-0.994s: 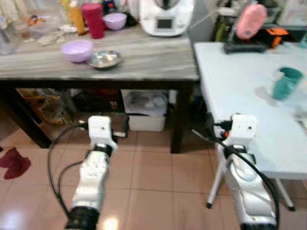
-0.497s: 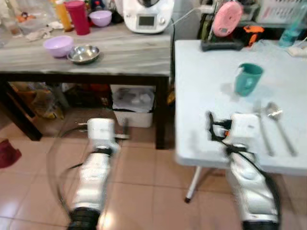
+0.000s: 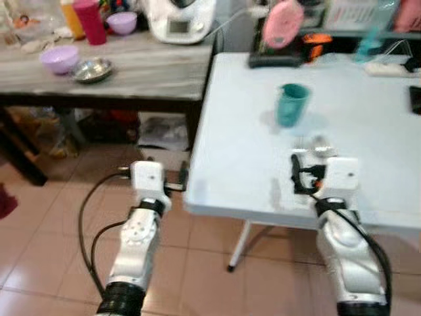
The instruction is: Setting the table
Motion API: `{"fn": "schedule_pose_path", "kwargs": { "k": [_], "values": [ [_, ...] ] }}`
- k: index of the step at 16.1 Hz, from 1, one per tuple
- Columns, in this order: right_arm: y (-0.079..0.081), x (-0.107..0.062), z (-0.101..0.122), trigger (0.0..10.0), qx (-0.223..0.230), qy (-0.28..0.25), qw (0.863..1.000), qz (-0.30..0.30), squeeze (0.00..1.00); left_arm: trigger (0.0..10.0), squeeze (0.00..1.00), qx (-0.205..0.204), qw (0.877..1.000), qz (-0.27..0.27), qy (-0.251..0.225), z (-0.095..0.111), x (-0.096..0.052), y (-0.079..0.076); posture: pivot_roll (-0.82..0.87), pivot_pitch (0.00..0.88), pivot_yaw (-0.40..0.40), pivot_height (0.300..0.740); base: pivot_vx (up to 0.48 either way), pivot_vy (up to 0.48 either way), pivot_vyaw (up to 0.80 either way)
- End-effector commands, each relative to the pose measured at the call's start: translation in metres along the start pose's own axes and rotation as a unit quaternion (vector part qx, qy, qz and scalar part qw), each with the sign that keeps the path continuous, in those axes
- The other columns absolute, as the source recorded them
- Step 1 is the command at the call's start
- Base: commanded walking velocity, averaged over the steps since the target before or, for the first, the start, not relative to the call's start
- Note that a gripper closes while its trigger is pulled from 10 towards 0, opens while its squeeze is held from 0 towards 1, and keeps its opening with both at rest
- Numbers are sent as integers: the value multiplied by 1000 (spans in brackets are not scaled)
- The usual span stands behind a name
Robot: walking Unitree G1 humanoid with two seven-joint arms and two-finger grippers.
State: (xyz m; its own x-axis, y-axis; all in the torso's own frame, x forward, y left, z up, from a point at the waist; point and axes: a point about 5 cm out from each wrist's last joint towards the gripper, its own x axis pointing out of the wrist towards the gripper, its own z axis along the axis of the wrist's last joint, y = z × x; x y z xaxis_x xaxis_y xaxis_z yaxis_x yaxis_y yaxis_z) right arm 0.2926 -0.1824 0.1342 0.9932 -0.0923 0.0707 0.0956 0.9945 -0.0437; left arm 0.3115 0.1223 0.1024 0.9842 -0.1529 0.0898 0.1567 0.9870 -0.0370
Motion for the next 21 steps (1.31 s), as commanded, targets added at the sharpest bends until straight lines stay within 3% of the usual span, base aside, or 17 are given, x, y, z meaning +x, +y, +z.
{"fn": "schedule_pose_path", "kwargs": {
  "k": [1, 5, 7, 11, 14, 17, 21],
  "values": [
    [8, 0, 2, 10000, 11, -6, 1000, 9, 0, 10000, 0, 3, 1000, 11, -3, 1, 0, 8, -233, 75, 38, 740, 0, 0, 0],
    [5, 1, -4, 10000, 26, 14, 1000, 2, 0, 10000, 0, -11, 1000, -9, 3, -3, -2, 3, -232, 76, 34, 740, 0, 0, 0],
    [5, 1, -7, 10000, 36, 29, 999, 8, 0, 10000, 0, -10, 998, -55, 6, -7, -7, -3, -229, 81, 33, 740, 0, 0, 0],
    [8, 3, -7, 10000, 2, 27, 1000, 2, 0, 10000, 0, 0, 994, -108, 5, -9, -11, -8, -237, 93, 35, 740, 0, 0, 0],
    [10, 5, -7, 10000, 11, 32, 999, 27, 0, 10000, 0, 20, 981, -192, 12, -14, -20, -20, -239, 101, 33, 740, 0, 0, 0],
    [9, 6, -7, 10000, 22, 39, 998, 33, 0, 10000, 0, 22, 978, -208, 15, -15, -22, -24, -237, 115, 32, 740, 0, 0, 0],
    [2, 22, -7, 10000, 50, 52, 997, 4, 0, 10000, 0, 27, 969, -244, 1, -9, -22, -32, -242, 132, 32, 740, 0, 0, 0]
  ]
}}
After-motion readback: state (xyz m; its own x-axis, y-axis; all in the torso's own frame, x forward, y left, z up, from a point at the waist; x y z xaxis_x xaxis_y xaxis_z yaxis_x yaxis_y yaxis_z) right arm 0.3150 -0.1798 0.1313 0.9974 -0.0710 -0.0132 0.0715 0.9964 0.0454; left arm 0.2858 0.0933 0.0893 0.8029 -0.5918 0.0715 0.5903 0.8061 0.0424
